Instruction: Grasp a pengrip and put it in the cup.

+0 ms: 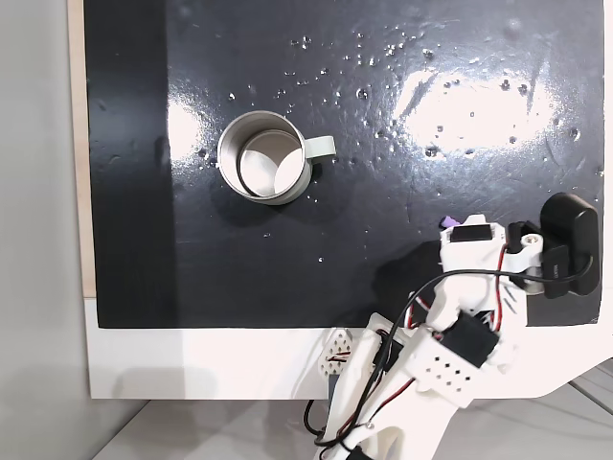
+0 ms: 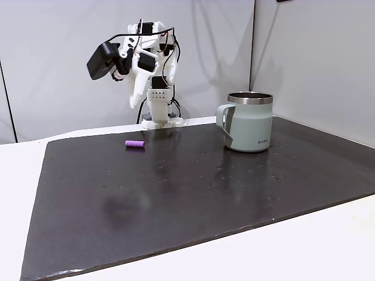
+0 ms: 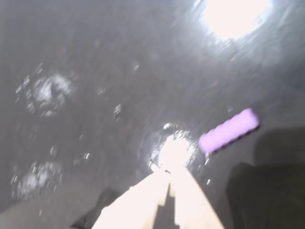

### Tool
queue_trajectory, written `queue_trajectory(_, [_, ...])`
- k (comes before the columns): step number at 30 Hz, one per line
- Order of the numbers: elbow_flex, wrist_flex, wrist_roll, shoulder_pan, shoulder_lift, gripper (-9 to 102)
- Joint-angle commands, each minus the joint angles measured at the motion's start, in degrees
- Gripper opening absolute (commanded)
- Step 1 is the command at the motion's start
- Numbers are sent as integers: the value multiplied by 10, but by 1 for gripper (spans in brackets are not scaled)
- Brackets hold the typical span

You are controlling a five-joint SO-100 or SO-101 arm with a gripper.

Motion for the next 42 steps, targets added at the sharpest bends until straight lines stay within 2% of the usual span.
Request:
queue_trajectory(1, [-73, -47, -18, 28, -112, 0])
queue_trajectory(8, [-84, -111, -70, 63, -226, 0])
queue_trajectory(12, [-120, -112, -72, 72, -296, 0])
queue_trajectory(14, [-141, -84, -54, 72, -314, 0])
queue_trajectory(19, [-189, 46, -1, 57, -332, 0])
queue_trajectory(22, [-187, 85, 19, 46, -323, 0])
queue_trajectory(30, [-187, 127, 67, 41, -324, 0])
queue_trajectory(42, [-209, 133, 190, 33, -355, 0])
